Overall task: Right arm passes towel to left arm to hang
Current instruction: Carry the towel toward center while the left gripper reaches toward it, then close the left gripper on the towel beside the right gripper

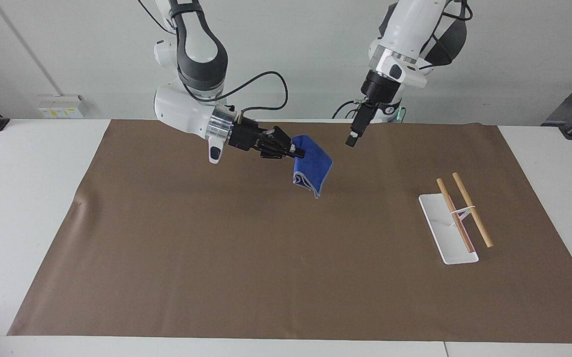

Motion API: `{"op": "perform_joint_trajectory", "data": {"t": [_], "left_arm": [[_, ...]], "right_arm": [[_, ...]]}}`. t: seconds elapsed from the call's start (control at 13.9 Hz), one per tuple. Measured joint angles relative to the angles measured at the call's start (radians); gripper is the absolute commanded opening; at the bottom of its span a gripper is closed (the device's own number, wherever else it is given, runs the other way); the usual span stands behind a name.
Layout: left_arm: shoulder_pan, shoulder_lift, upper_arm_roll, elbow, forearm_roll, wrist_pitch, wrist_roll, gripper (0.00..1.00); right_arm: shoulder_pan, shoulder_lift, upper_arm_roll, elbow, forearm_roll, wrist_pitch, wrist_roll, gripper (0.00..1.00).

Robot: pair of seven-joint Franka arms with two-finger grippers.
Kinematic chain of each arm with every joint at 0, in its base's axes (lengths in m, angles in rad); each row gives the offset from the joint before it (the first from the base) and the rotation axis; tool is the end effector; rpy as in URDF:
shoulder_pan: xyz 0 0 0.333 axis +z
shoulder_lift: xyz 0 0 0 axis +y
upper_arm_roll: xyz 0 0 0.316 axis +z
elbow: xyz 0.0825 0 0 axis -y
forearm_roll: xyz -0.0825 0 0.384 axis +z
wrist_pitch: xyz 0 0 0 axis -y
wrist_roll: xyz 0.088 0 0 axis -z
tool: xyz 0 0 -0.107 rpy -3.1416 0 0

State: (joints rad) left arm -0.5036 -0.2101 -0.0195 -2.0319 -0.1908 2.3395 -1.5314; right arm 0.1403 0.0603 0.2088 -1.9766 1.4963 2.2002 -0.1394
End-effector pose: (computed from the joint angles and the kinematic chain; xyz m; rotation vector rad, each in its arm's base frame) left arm 0.4631 -0.2714 0.5946 2.2221 1.3688 0.1690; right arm 0.5527 0.2358 0.4832 -1.8423 0.3916 0.0080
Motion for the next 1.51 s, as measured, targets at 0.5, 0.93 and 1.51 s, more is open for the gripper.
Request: {"op": "perform_joint_trajectory", "data": {"t": [0.5,0.93,1.51], "left_arm": [[-0.07,0.034,0.001,-0.09,-0.001,0.231,-0.36,0.71],[-0.07,0.071,0.004,-0.093,-0.002,0.29,-0.489,0.54],[-0.07,0.086,0.009,-0.093,-0.002,0.315,-0.502,0.0]], "right_arm": [[0.0,0.0,0.0,0.0,0.026,-0.009,0.0,0.0],[-0.001,-0.001,0.0,0.001,0.029,-0.009,0.0,0.0],[-0.001,-0.001,0.0,0.001,0.029,-0.009,0.0,0.0]]}}
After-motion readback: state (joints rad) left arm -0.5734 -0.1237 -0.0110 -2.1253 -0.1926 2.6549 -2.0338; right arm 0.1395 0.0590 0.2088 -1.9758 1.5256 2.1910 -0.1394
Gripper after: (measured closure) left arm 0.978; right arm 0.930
